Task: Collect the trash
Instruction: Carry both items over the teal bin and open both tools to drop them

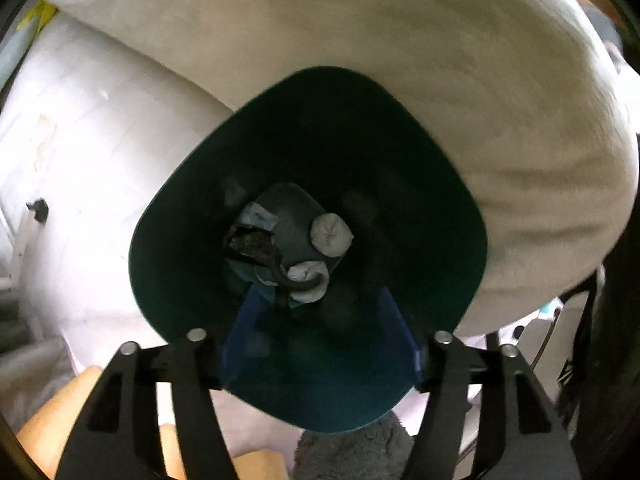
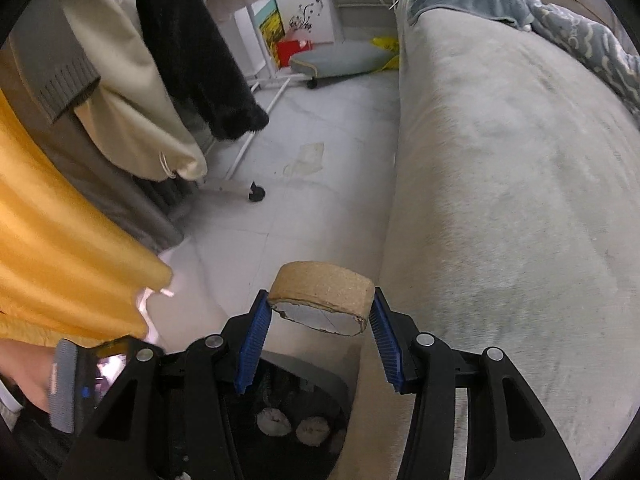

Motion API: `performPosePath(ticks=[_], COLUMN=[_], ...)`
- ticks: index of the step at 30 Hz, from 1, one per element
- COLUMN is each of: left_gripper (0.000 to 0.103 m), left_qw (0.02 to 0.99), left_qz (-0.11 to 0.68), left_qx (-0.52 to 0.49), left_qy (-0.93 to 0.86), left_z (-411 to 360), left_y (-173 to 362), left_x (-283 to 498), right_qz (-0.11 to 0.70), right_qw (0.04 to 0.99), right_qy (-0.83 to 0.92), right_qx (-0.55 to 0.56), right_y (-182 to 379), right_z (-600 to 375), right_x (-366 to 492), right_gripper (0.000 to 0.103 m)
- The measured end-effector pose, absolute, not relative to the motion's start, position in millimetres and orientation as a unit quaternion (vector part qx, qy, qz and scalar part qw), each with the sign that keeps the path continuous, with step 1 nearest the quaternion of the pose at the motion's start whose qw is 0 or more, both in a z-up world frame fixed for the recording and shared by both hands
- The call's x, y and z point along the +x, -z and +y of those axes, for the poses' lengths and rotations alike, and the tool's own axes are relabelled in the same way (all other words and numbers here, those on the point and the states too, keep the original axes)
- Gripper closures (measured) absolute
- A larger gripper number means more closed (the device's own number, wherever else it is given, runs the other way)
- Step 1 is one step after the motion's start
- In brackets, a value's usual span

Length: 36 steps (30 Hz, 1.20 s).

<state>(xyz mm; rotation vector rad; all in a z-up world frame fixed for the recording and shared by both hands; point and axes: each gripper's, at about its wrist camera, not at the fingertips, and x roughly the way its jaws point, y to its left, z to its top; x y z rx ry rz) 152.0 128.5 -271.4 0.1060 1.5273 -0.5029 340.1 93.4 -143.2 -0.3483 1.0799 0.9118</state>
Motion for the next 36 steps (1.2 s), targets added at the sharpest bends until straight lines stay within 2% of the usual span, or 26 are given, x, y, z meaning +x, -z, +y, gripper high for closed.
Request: performPosePath(ticks=[7,11,21,23,28,36], left_gripper=[0.034,0.041,0.048,0.055,0.061,0.061], left_qw=[0.716,0.746,0.795,0.797,0.83,0.874], left_qz=[0.659,0.626,0.577,0.577,0.535,0.471], left_qx=[0.057,0.06,0.038,0.028,0.023,-0.002], left_qy=[0.223,0.217,0.182,0.176,0.156,0.123], left_z=[150,163,188,193,202,209], left_y=[250,226,185,179,152,119], left_x=[143,140,144,144,146,155], right_qz=[0.535,0.568,0.616,0.63,0.645,0.652], right_qw=[0.703,0.659,0.589,0.571,0.528,0.496], right_qy=[-0.423,-0.437,-0.43,-0.427,-0.432,-0.43], right_qx=[-0.202,-0.228,-0.298,-0.308,-0.343,-0.378], right_y=[178,204,263,278,304,321], right_z=[109,117,133,135,143,138], right_x=[323,306,265,254,222,198], right_gripper=[0.052,0.052,0.052,0.052,0.052,0.052])
